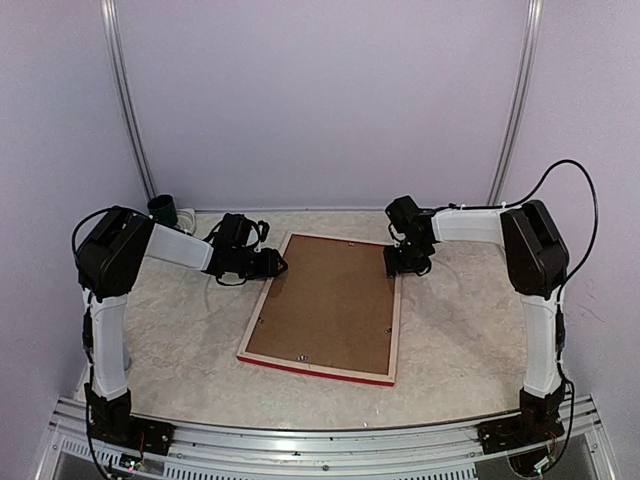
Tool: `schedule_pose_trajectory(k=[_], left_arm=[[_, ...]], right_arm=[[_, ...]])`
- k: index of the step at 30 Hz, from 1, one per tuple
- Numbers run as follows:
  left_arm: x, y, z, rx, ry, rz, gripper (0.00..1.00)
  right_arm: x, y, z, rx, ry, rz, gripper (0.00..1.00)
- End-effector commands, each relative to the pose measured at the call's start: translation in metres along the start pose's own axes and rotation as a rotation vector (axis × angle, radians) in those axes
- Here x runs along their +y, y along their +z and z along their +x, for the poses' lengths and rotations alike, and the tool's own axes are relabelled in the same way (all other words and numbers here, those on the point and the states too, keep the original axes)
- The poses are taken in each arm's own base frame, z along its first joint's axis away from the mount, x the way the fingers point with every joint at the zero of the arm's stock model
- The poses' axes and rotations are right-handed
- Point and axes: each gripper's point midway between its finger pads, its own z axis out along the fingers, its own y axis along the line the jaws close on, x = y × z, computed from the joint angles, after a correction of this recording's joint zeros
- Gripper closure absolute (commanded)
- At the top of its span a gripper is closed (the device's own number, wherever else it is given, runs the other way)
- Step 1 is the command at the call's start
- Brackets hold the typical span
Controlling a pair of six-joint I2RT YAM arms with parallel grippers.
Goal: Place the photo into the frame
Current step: Press the fastener onto the backboard.
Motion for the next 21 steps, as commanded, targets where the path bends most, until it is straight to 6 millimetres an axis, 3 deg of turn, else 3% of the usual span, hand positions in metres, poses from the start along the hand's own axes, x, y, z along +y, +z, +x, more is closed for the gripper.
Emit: schedule_pose_trajectory(k=[1,12,21], left_arm=[[0.0068,-0.0022,0.0107,0.029,-0.015,-0.013,0.47],[0.0072,-0.0041,0.0090,0.023,-0.018,-0.013,0.47],[0.0064,-0.0060,0.0074,0.016,-0.020,-0.011,0.47]], right_arm=[[-0.0071,0.0093,0.0260,0.083,0.024,0.007,0.54],[-0.0134,0.0079,0.0266,0.075,0.056,0.038,0.68],[-0.0059,0.0044,0.0243,0.077,0.067,-0.004,0.77]])
